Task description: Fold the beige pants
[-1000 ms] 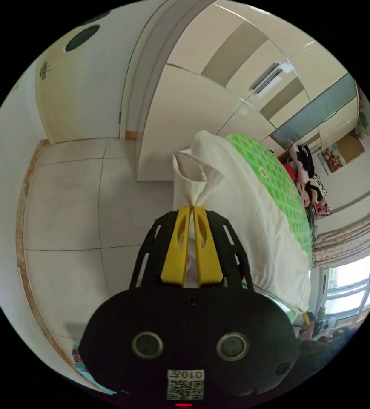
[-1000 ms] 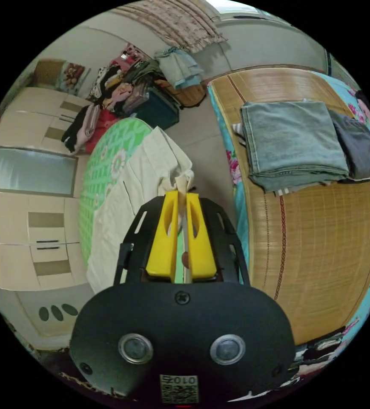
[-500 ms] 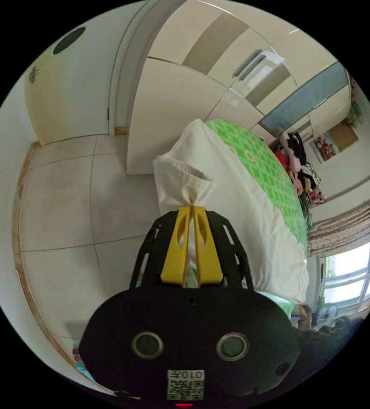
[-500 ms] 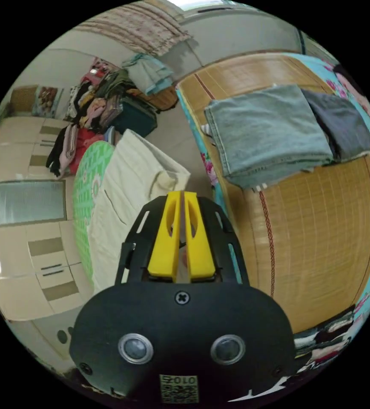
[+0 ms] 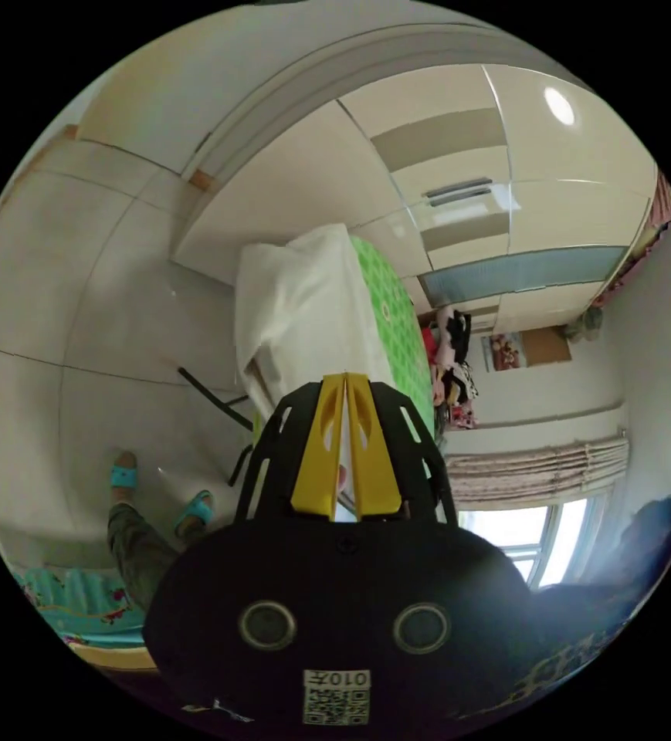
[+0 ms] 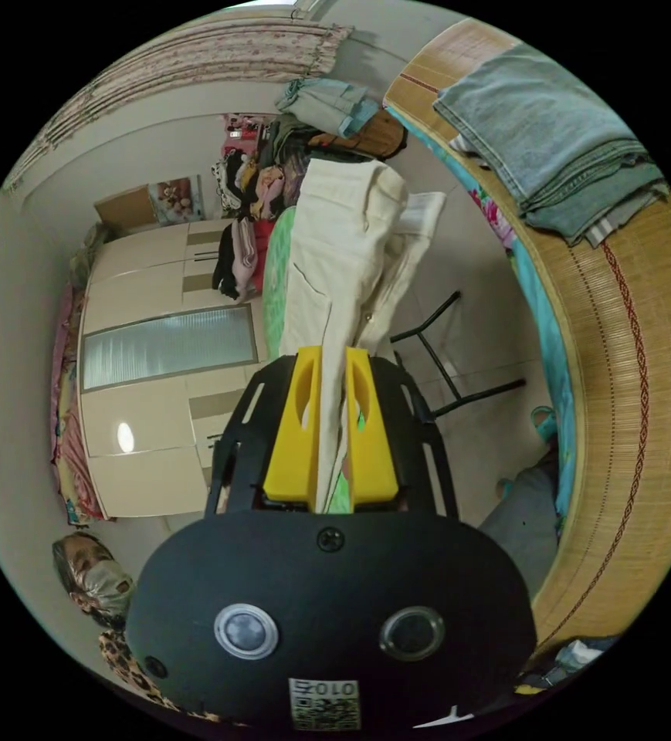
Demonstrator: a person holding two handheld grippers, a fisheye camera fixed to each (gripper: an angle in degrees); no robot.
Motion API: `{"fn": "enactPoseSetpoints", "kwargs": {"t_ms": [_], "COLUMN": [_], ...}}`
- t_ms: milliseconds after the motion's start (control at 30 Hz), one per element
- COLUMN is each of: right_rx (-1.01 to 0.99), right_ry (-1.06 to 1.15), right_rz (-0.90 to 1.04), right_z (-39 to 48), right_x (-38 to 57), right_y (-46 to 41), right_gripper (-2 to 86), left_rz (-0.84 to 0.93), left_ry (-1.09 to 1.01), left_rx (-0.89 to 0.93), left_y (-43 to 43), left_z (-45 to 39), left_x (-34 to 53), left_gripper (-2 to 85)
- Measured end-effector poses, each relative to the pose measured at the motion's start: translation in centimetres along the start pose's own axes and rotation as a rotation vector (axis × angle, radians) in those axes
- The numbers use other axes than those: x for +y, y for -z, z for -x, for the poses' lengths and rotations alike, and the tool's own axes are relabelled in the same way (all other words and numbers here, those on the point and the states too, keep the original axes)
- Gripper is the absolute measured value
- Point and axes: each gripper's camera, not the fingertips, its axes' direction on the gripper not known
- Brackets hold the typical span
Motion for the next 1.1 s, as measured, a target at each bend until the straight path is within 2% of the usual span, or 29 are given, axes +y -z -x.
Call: {"fn": "enactPoseSetpoints", "kwargs": {"t_ms": [300, 467, 667, 867, 1100], "right_rx": [-0.003, 0.066, 0.052, 0.08, 0.025], "right_ry": [0.01, -0.006, -0.016, -0.036, -0.042], "right_rz": [0.055, 0.085, 0.024, 0.109, 0.077], "right_z": [2.9, 4.8, 5.5, 5.3, 4.9], "right_x": [-1.2, -1.0, 1.3, 1.3, 1.4], "right_y": [-0.5, -0.7, 1.4, 0.1, -0.6], "right_gripper": [4.2, 4.6, 8.0, 8.4, 7.9], "left_rz": [0.139, 0.442, 0.608, 0.674, 0.669], "left_ry": [-0.059, -0.189, -0.279, -0.293, -0.28], "left_rx": [0.087, 0.19, 0.192, 0.21, 0.216], "left_y": [-1.2, -7.3, -11.5, -12.6, -12.1], "left_z": [-3.2, -8.6, -11.8, -13.3, -13.8], "left_x": [0.2, 3.5, 7.1, 7.3, 6.4], "left_gripper": [-0.2, -0.2, -0.2, -0.2, -0.1]}}
